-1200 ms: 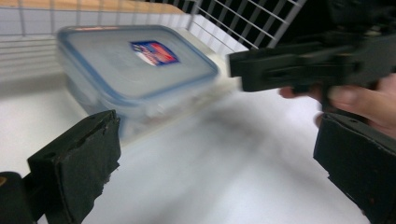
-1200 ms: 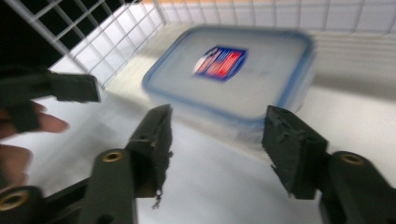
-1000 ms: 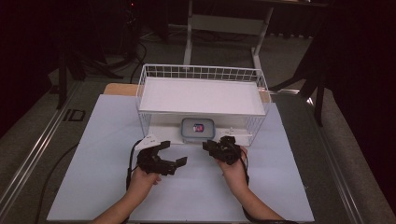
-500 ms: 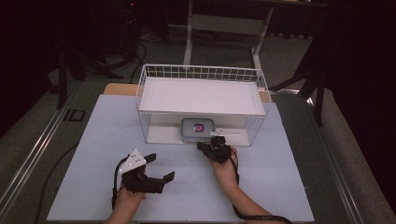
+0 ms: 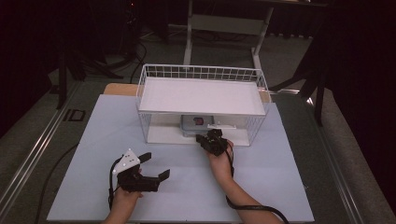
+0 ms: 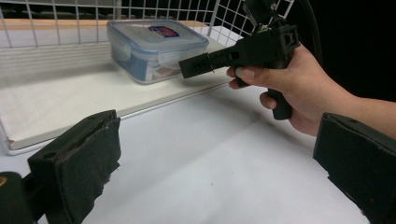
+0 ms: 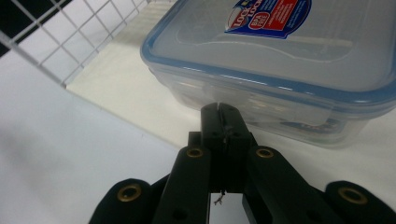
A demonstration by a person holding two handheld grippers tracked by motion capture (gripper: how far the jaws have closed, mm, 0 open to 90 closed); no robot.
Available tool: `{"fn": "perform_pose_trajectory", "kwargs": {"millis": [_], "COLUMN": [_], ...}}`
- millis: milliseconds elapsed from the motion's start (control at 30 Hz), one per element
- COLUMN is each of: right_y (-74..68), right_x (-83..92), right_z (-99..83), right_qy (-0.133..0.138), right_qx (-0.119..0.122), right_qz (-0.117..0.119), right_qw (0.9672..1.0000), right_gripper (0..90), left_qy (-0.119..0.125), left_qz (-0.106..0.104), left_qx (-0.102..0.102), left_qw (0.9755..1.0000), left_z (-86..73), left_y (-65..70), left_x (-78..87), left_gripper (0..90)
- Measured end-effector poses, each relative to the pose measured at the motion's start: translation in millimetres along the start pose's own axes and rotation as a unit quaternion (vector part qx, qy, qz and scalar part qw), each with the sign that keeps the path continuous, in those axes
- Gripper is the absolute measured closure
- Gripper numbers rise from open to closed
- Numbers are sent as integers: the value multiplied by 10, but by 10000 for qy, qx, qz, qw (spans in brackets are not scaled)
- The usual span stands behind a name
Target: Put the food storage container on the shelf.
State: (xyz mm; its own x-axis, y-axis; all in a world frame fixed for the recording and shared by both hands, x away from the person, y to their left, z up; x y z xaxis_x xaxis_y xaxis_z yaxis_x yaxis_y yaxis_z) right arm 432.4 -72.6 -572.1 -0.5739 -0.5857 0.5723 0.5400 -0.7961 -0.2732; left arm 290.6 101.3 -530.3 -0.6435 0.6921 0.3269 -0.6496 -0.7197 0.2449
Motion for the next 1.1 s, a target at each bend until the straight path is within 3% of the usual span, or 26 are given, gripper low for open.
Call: {"fn": "perform_pose_trajectory", "kwargs": {"millis": [433, 533, 600, 667, 733, 800, 833, 867, 933, 1000, 1100], "right_y": [74, 91, 115, 95, 107, 64, 57, 71, 12, 7, -48], "right_x": [-139, -140, -149, -149, -170, -164, -163, -169, -144, -139, -103], "right_z": [130, 142, 162, 167, 182, 169, 170, 184, 151, 141, 93], "right_qy": [244, 213, 271, 149, 220, 141, 162, 259, 150, 237, 243], "right_qx": [-103, -298, -212, -413, -219, -361, -365, -211, -311, -81, 69], "right_qz": [-154, -186, -204, -150, -191, -149, -143, -149, -68, -32, 41], "right_qw": [9995, 9992, 9992, 9989, 9993, 9991, 9991, 9993, 9994, 9997, 9997], "right_gripper": [900, 900, 900, 900, 900, 900, 900, 900, 900, 895, 803], "left_qy": [-38, -20, -18, -28, -33, -37, -38, -44, -34, -16, 5], "left_qz": [18, 12, 11, -5, 4, 5, 5, 9, 5, 28, 38], "left_qx": [-91, -67, -71, -58, -63, -64, -66, -86, -105, -127, -127], "left_qw": [10000, 10000, 10000, 10000, 10000, 10000, 10000, 10000, 9999, 9999, 9999], "left_z": [-18, -15, -15, -19, -19, -21, -21, -22, -17, -12, 2], "left_y": [4, 5, 7, 7, 5, 9, 10, 10, 11, 9, 4], "left_x": [-15, -14, -14, -15, -16, -18, -18, -17, -12, -4, 7], "left_gripper": [18, 18, 18, 18, 18, 18, 18, 18, 18, 18, 18]}}
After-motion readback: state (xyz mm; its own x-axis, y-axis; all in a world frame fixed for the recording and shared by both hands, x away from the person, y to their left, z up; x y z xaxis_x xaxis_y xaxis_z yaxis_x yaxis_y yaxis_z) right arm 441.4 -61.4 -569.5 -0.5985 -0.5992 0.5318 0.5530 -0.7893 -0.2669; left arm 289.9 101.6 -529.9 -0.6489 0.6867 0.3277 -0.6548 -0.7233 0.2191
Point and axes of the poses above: each handheld gripper's, and its own axes: x roughly backward along the jaws, z roughly out of its top, y roughly to its right, the point moved 8 cm from there along -x, roughly forward along the jaws
